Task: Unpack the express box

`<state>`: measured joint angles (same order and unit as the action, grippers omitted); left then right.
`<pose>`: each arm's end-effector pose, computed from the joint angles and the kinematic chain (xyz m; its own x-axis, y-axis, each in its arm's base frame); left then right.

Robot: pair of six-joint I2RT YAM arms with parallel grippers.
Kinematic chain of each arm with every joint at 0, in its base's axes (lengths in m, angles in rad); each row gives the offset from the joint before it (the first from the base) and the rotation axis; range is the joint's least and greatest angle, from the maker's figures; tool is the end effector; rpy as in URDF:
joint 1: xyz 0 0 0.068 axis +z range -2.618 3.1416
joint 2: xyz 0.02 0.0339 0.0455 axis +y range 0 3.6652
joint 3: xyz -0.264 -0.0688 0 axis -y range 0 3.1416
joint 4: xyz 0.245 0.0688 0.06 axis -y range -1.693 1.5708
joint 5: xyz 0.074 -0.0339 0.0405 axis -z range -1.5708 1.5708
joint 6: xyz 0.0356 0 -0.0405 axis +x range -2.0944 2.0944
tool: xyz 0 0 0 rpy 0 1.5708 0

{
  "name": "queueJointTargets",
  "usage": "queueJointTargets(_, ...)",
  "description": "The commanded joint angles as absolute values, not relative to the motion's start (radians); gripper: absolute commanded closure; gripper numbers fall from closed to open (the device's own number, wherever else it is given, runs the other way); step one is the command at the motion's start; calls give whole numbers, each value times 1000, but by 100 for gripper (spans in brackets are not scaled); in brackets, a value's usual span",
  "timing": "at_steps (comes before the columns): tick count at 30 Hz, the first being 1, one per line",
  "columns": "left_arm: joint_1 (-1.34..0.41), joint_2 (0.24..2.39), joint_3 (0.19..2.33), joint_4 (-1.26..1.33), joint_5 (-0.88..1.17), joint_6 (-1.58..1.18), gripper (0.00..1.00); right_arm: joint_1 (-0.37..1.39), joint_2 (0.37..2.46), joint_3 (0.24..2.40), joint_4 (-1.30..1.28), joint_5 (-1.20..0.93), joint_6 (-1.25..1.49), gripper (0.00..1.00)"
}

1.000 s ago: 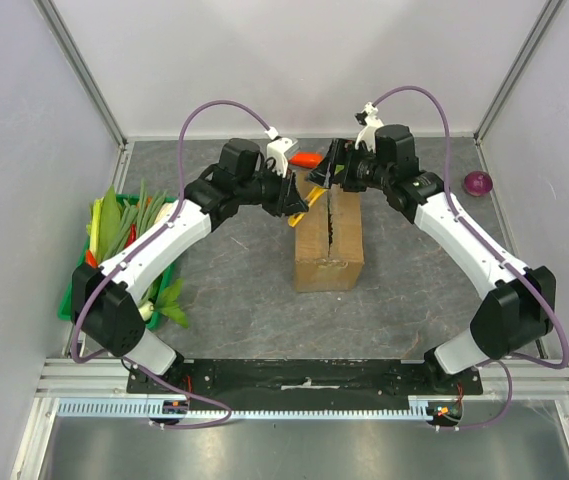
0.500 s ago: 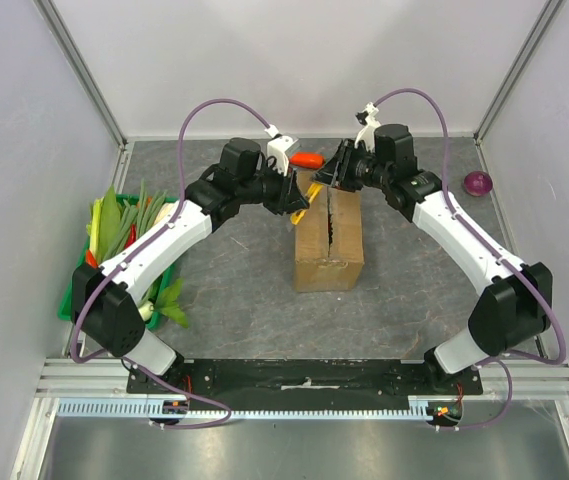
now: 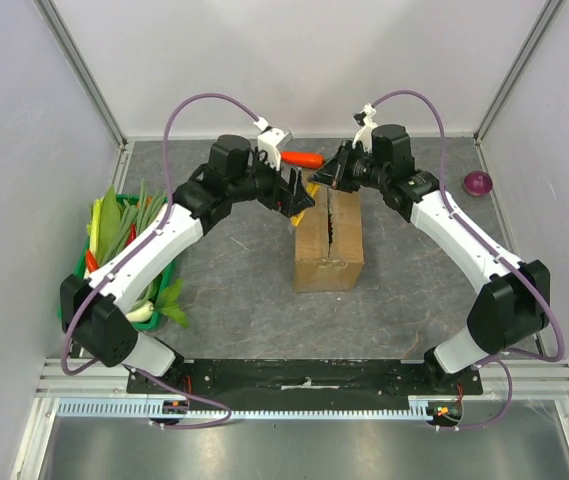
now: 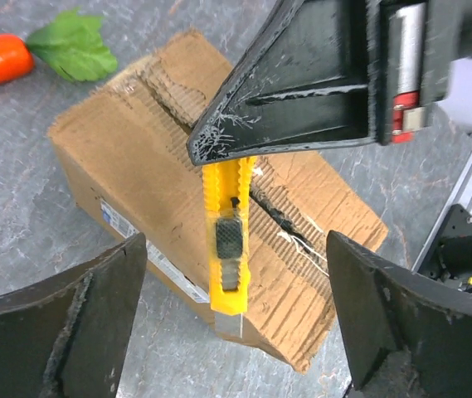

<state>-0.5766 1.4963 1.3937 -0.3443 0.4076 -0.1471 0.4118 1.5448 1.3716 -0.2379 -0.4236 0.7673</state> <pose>0.2827 -0.2007 0.3653 -0.4757 0.1488 -0.8669 0.7384 0.6031 -0.3016 0.3262 0.1585 0.3518 -0.7566 0.3601 -0.5458 -0.2570 0.6038 0.7546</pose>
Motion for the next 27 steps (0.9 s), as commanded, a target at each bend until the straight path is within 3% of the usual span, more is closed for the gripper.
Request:
queueJointTargets(1,-520,1390,1410,-272,416,-244,5,416,1499,1407,-151,-428,769,100)
queueJointTargets(9,-284,1306,1233,67,829,-706,6,416,1384,1355,113,-486,774,100)
queueJointTargets(14,-282,1281,1149,285,894,-888,7,416,1312,1272,330,-465,870,100)
queueJointTargets(21,-284,1288,1000,892,904,-1315,6,416,1262,1215,512,-399,951,100)
queueJointTargets(27,-319,1310,1009,1011,874,-1378,9,417,1262,1192,581,-397,1011,100)
